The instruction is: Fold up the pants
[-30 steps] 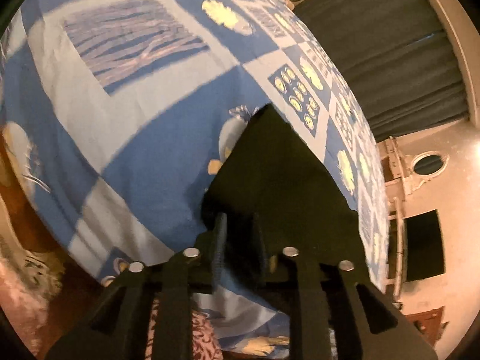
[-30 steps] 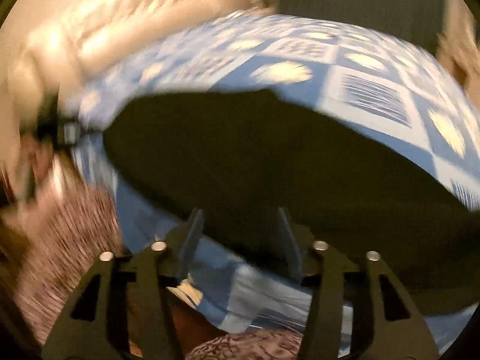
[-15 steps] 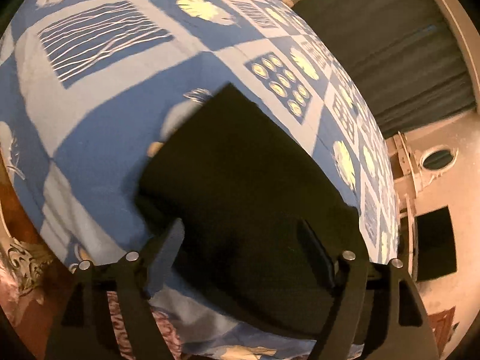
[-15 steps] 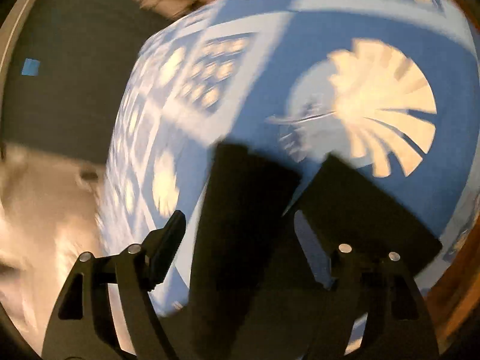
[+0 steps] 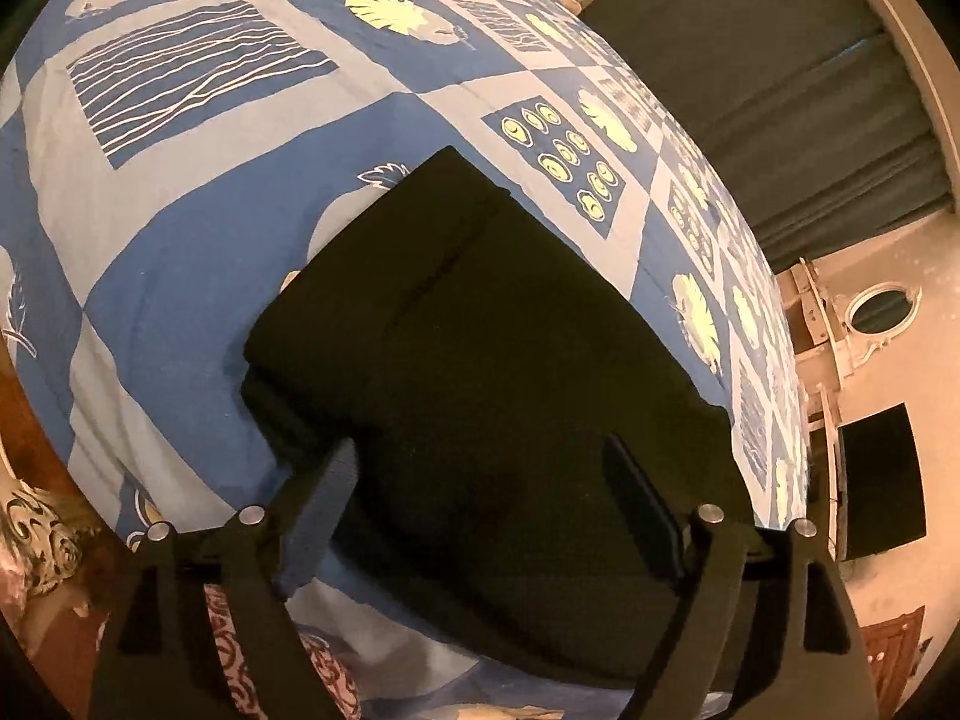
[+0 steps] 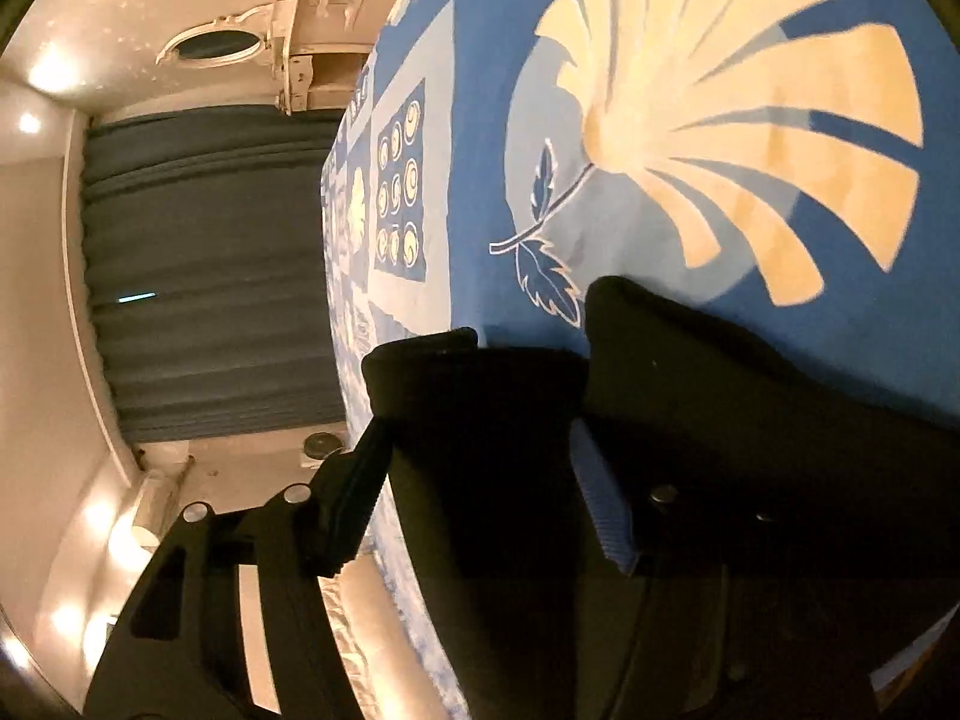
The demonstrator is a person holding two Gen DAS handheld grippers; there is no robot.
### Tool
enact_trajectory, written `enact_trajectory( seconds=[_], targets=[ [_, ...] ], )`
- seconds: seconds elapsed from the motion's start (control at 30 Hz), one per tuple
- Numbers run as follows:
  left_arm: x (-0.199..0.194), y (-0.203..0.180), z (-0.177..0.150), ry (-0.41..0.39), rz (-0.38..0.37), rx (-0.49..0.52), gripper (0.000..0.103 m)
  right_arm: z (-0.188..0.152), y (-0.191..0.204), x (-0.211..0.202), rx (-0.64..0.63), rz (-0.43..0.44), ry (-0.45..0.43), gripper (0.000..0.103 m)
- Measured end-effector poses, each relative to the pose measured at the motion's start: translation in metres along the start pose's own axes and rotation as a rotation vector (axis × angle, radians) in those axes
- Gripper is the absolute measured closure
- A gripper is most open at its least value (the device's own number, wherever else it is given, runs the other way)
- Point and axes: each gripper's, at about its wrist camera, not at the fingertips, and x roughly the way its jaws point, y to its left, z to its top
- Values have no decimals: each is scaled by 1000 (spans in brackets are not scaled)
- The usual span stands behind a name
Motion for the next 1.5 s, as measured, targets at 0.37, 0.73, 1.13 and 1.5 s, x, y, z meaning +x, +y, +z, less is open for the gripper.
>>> enact_trajectory(
  seconds=[0.37, 0.73, 1.13, 1.5],
  targets=[
    [1, 0, -2, 2, 3, -9, 19, -7, 17, 4, -80, -39, -63, 91],
    [3, -2, -2, 4, 9, 12, 18, -26, 58, -93, -226, -143, -118, 87],
    [4, -8, -7, -5, 31, 47, 17, -37, -36, -110, -78, -132, -88, 50],
    [3, -10, -10, -7, 41, 75, 17, -43, -42, -81, -123, -119, -78, 97]
  ],
)
